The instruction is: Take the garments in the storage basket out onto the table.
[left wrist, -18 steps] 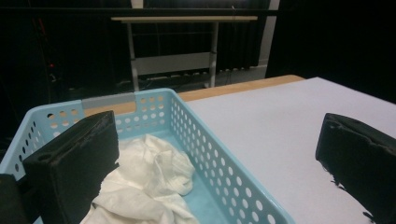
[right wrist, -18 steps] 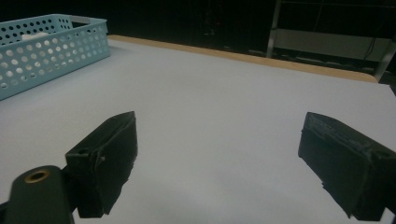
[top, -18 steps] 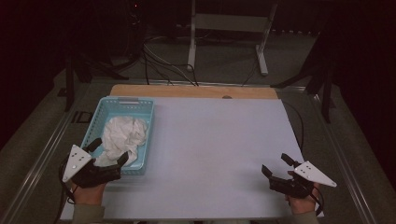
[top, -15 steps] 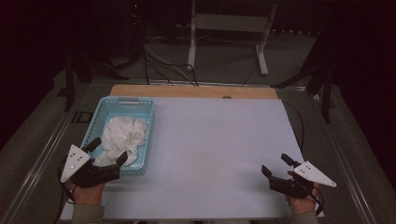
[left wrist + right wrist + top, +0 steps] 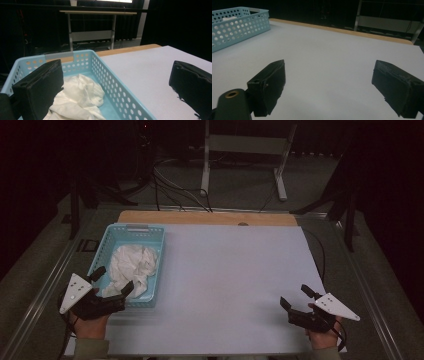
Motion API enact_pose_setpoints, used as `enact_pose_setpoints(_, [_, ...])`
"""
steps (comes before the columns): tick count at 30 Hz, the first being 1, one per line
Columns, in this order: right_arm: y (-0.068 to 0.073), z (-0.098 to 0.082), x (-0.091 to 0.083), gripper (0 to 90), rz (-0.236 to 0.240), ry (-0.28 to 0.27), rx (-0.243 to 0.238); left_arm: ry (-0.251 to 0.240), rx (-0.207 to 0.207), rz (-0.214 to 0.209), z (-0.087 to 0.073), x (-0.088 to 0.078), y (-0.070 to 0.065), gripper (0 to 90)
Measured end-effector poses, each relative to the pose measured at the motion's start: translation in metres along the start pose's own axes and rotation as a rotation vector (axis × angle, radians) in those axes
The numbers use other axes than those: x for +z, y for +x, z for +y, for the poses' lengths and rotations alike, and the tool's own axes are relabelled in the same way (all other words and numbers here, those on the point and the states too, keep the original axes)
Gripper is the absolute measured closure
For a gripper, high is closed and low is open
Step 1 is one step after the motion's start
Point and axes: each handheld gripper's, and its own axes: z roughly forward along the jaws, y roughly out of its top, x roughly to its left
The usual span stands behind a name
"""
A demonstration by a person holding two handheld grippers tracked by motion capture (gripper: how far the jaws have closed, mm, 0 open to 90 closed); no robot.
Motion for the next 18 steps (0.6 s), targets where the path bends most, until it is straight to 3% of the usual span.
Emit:
enact_pose_setpoints(6, [0.001, -0.001, 0.0, 11.9, -0.002, -0.003, 0.002, -0.012, 0.0, 0.006, 0.009, -0.005, 0.007, 0.5])
enact_pose_setpoints(8, [0.001, -0.001, 0.0, 11.9, -0.005, -0.001, 0.0, -0.012, -0.024, -0.009, 0.011, -0.006, 0.009, 0.5])
enact_pose_setpoints(14, [0.002, -0.001, -0.001, 11.9, -0.001, -0.004, -0.006, 0.0, -0.041, 0.0, 0.016, -0.003, 0.013, 0.5])
enact_pose_setpoints(18, [0.001, -0.001, -0.001, 11.9, -0.002, -0.007, -0.007, 0.012, -0.025, 0.002, 0.021, 0.001, 0.014, 0.5])
